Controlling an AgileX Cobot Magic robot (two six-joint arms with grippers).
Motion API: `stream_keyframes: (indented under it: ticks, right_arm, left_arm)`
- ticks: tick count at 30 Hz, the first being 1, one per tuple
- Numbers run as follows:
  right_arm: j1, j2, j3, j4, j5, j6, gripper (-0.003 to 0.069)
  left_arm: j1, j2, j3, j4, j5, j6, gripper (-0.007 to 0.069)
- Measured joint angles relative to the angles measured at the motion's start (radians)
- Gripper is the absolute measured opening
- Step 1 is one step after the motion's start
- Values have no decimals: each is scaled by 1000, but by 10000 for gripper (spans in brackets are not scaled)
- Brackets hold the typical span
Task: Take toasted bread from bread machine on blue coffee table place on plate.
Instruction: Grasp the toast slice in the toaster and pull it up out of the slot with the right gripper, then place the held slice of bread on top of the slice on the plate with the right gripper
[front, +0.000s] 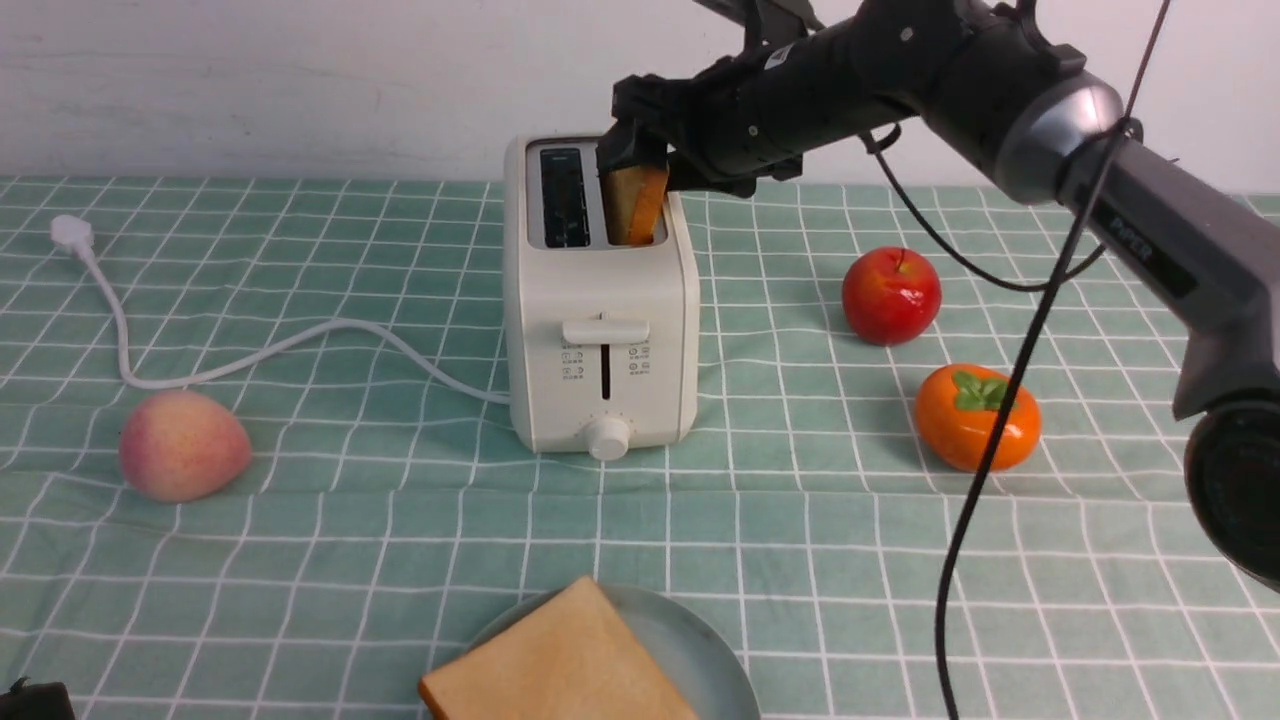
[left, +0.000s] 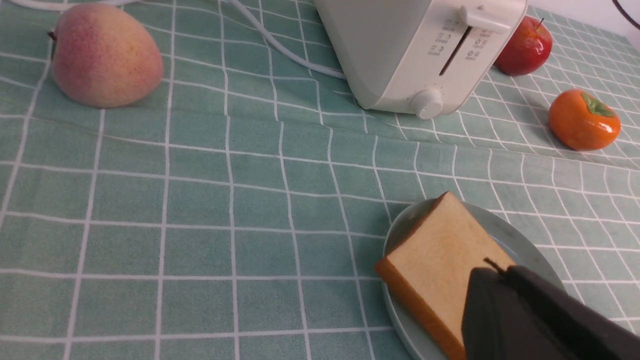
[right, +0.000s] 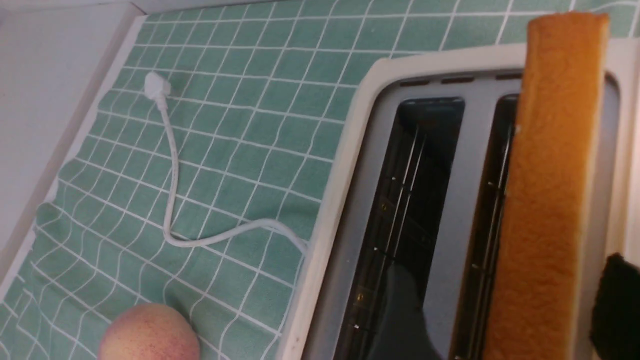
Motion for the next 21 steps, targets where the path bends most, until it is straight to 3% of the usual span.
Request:
stream_keyframes:
  ticks: [1,4,11,14,17,21]
  right_arm:
    - [0,-3,-1,-8,1,-8,284]
    - [0,-28,-1,-61,22,-9,92]
    - [-2,-217,-25,-174,177,-1,93]
    - [-2,-380,-42,-230,425,-16,93]
    - [-2,-445,-20,-272,478,-10,93]
    - [2,-577,196,-322,493,32,93]
  left_arm:
    - [0,0,1,4,0,0,-14]
    - [0,0,1,7,-1,0,-14]
    - [0,0,2,12,-3,0,-14]
    - [0,0,17,21,-20,0,-14]
    - [0,0,32,22,-27,0,-14]
    - [0,0,42,22,-29,-1,-14]
